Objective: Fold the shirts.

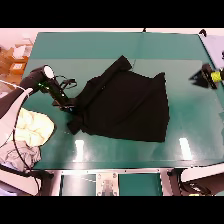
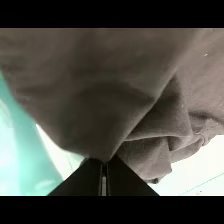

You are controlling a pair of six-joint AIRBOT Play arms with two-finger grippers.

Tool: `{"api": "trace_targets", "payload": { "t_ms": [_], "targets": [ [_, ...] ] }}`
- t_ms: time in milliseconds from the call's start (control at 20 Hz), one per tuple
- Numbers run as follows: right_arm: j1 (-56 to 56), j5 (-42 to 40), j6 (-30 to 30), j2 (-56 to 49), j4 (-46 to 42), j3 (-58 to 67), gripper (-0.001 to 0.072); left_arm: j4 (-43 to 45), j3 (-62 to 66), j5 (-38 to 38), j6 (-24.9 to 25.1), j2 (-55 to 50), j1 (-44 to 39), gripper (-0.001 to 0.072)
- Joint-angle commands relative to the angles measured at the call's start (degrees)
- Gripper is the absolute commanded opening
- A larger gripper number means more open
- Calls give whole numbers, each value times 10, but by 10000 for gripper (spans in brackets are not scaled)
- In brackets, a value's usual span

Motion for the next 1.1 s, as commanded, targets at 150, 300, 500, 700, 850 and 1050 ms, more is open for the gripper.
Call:
{"api": "trace_targets", "payload": {
  "t_ms": [150, 300, 500, 700, 850, 1050],
  "targets": [
    [-33, -75, 6, 292, -75, -473, 561, 4, 16, 0, 42, 0, 3, 443],
    [-22, -121, -33, 325, 1, -624, 561, -15, 16, -12, 41, 0, 42, 443],
    [-1, -180, -70, 323, 32, -714, 560, -65, -34, -46, 45, 1, 110, 427],
    [-1, -204, -96, 323, 59, -723, 403, -95, -104, 24, 68, 0, 123, 427],
    [-1, -215, -117, 323, 98, -723, 176, -230, -135, 68, 117, 0, 123, 426],
    [-1, -219, -143, 323, 138, -723, 19, -264, -160, 89, 126, -1, 106, 426]
  ]
}}
